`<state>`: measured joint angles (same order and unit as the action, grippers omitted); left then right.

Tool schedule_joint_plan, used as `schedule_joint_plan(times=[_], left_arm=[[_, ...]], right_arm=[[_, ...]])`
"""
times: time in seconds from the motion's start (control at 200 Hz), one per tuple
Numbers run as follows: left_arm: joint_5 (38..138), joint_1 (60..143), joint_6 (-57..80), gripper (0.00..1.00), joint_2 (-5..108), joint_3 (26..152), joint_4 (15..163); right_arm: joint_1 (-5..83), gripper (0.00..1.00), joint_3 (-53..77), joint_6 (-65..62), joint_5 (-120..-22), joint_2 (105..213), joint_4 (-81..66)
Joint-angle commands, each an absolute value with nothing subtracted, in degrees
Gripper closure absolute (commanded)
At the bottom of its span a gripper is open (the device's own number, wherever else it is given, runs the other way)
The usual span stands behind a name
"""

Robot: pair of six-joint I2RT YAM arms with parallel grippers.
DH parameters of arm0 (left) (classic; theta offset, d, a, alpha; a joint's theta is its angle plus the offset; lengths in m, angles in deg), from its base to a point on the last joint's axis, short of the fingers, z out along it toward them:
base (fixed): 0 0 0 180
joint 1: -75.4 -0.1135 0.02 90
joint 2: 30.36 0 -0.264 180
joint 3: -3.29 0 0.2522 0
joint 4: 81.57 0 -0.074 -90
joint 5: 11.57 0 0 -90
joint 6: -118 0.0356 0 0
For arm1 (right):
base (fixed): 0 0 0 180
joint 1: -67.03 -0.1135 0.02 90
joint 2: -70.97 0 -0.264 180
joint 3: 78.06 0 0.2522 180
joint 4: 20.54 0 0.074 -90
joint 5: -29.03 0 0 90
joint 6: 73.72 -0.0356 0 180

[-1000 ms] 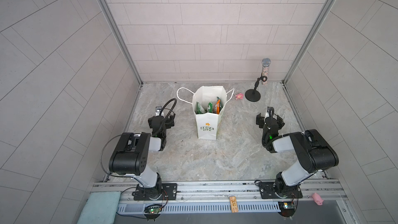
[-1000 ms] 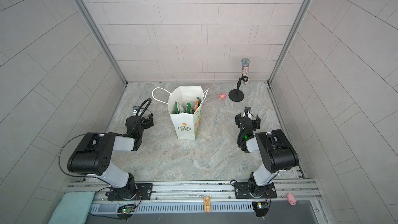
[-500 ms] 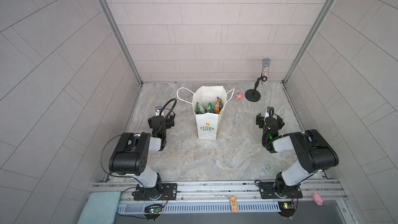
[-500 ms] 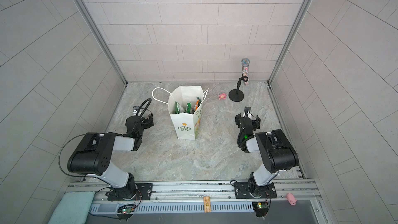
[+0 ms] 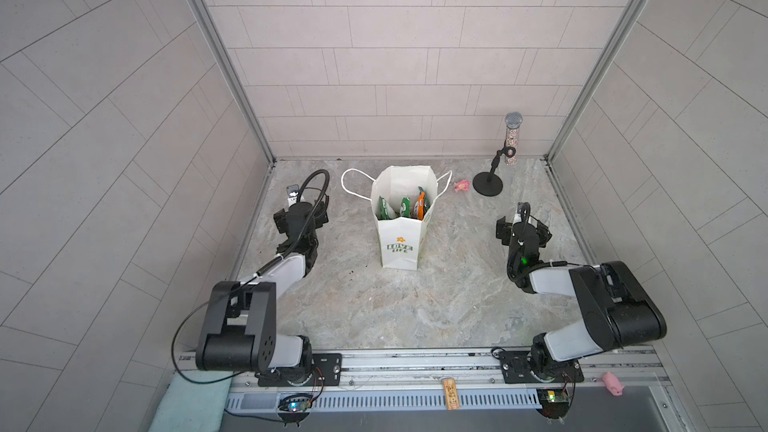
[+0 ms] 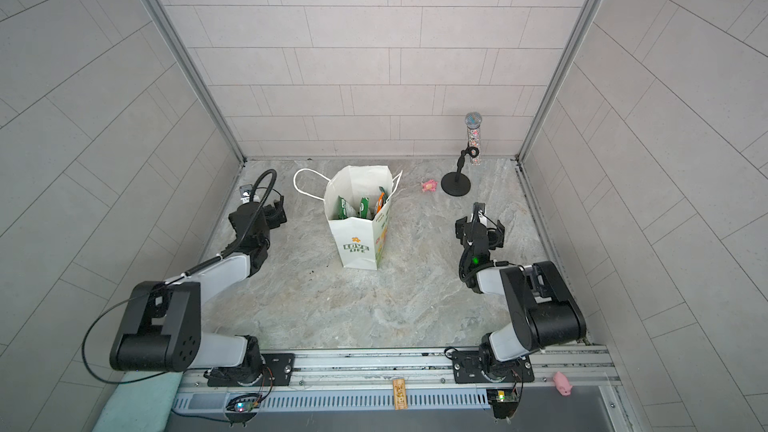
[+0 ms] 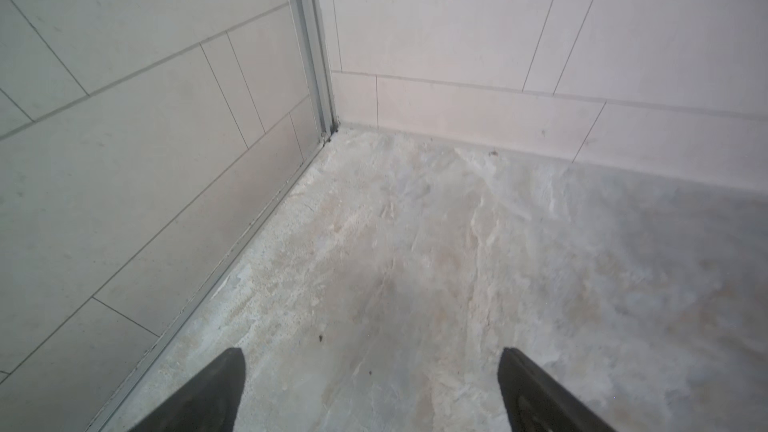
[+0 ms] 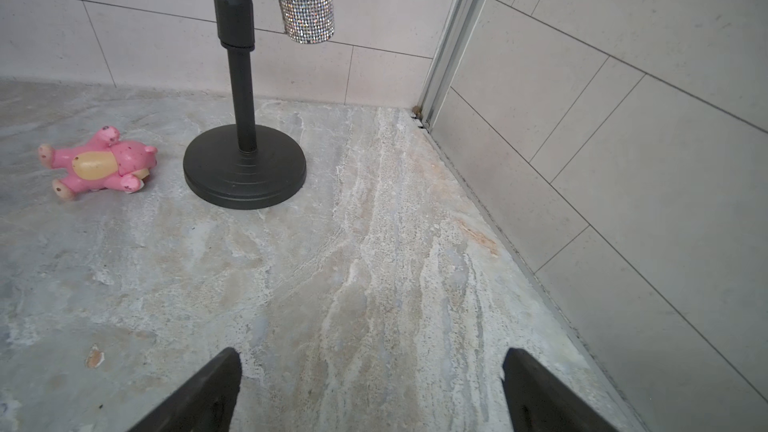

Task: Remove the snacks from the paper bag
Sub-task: 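Raise both arms and move both grippers toward the white paper bag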

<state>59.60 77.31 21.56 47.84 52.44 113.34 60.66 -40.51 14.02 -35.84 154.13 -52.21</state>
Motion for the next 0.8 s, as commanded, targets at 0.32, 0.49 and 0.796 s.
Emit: schedule_joint_plan(times=[0.32,0.49,0.796], left_arm=[[71.5,74.6,13.0,0.00,39.4,85.3,61.6],[97.0,74.6,7.5,0.00,39.1,93.6,59.3],[118.2,75.1,1.7,0.05,47.3,99.9,56.4]], right_arm=[[60.2,0.01,-25.9,-4.4,-52.9,136.1,-12.1],[58.6,0.01,-21.9,-7.6,-65.4,136.4,-4.2],[47.5,0.01,-24.0,-8.0,-70.7,140.1,-3.0]])
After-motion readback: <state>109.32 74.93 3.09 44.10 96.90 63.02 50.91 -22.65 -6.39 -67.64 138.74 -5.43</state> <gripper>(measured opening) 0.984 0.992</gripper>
